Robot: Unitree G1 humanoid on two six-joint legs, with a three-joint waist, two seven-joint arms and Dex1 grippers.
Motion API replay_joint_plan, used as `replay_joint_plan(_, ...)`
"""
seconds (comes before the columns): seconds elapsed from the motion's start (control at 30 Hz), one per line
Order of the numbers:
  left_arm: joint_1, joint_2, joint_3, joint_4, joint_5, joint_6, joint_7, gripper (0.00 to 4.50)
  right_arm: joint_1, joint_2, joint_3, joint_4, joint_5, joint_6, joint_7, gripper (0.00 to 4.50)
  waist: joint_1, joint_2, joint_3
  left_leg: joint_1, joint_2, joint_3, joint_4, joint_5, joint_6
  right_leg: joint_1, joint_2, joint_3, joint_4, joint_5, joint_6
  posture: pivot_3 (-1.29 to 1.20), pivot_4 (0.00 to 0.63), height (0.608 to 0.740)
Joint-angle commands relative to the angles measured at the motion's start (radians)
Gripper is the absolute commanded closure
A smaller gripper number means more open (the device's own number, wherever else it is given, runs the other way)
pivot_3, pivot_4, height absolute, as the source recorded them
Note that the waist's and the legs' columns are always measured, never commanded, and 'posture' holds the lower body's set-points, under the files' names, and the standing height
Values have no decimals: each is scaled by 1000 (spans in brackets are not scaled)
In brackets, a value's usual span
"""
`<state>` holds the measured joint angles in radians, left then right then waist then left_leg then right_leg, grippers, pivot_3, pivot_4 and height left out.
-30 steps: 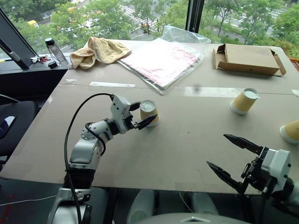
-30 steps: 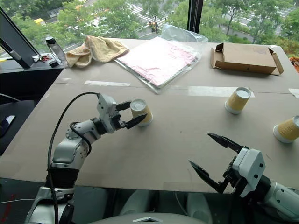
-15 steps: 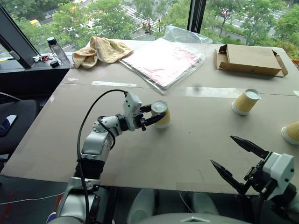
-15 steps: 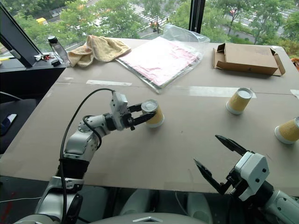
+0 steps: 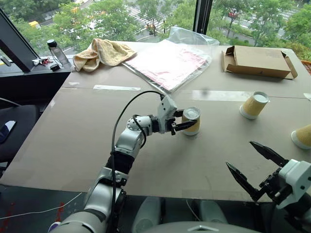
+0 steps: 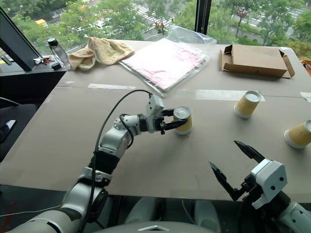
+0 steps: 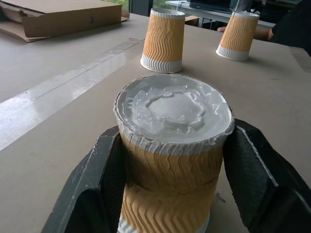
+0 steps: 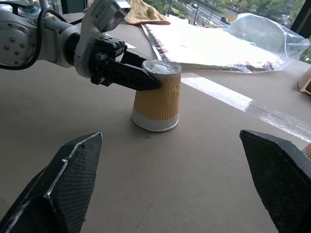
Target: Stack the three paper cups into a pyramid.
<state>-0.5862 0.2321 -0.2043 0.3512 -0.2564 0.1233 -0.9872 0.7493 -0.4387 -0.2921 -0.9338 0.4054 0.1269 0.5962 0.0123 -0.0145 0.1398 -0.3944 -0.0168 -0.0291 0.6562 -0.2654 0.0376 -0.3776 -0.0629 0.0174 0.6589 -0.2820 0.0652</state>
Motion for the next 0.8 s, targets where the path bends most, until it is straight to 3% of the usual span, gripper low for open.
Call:
replay_joint_plan(0.03, -14, -10, 14, -4, 0, -18, 1, 203, 17, 17, -24, -38, 4, -16, -24, 0, 0, 0, 0, 0, 0, 0, 0, 0, 0, 0, 0, 0, 0, 0, 0, 0, 150, 740)
replay_joint_plan(0.27, 9, 32, 78, -97, -76, 61, -15, 87, -59, 27, -38, 23, -34, 106, -147, 0, -3, 0, 0, 0, 0, 0, 0, 0, 0, 0, 0, 0, 0, 0, 0, 0, 150, 740)
replay_joint_plan(0.47, 135, 179, 185, -378, -258, 266, -76, 87, -351, 18, -84, 137, -61, 331, -342, 0, -23, 2, 0, 0, 1, 0, 1, 1, -1, -1, -1, 1, 2, 0, 0, 0, 150, 740)
replay_joint_plan(0.63, 251, 283, 207, -555, -324, 318, -121, 87, -503, 10, -119, 256, -51, 391, -376, 0, -12, 4, 2, -1, 1, -3, 1, 2, -3, 0, -2, 2, 1, 0, 0, 0, 150, 740)
replay_joint_plan(0.8, 320, 326, 216, -676, -361, 321, -141, 87, -688, -10, -86, 419, -90, 417, -406, 0, -17, 6, 2, -1, -1, -1, 1, 1, -1, 0, -3, 1, 1, 0, 0, 0, 150, 740)
